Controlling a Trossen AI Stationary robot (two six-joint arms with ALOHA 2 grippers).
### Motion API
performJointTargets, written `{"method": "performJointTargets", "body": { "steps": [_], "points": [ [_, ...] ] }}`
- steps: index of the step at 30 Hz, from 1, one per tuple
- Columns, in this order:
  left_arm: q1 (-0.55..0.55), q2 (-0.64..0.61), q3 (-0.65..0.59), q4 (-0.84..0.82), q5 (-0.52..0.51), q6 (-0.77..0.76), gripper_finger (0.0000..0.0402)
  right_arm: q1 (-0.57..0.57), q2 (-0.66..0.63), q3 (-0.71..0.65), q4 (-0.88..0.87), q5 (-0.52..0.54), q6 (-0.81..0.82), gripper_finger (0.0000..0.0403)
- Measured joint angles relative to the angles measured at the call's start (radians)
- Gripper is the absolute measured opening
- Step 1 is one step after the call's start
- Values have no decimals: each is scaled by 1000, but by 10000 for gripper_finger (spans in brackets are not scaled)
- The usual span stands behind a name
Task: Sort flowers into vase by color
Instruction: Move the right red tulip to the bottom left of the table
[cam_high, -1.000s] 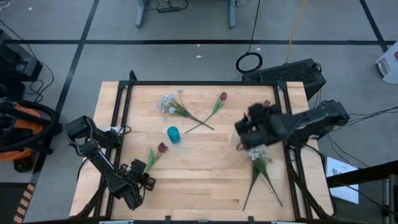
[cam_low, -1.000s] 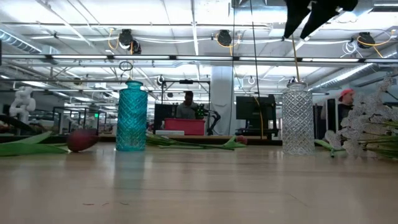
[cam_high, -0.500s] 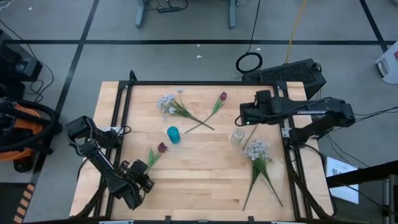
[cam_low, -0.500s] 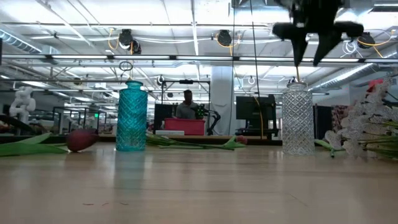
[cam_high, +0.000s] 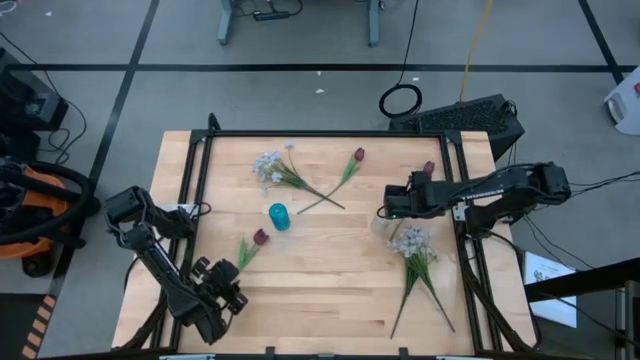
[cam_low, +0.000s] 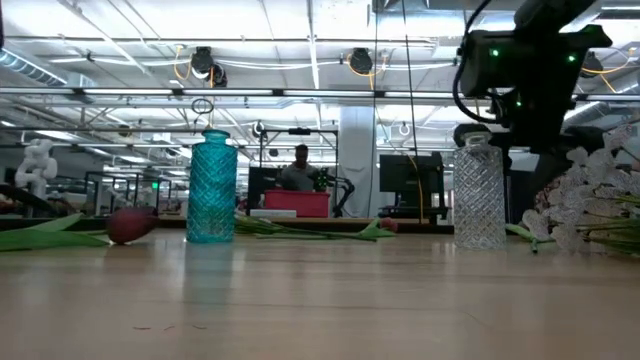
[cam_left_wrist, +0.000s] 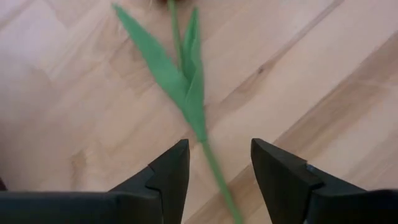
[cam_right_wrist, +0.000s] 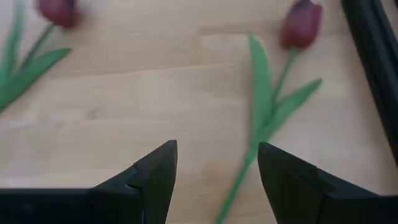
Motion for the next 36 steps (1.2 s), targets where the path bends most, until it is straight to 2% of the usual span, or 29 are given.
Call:
{"method": "performJointTargets", "body": {
  "steps": [5,20,36],
  "points": [
    [0,0,15,-5,-56,8,179,1,0,-10,-51,4,65,215],
    [0,0,15,-2,-113,1,179,-7,43,-15,-55,21,148,215],
    [2,0,15,-5,-215,31,179,-8,48,-185,172,27,205,215]
  ]
}}
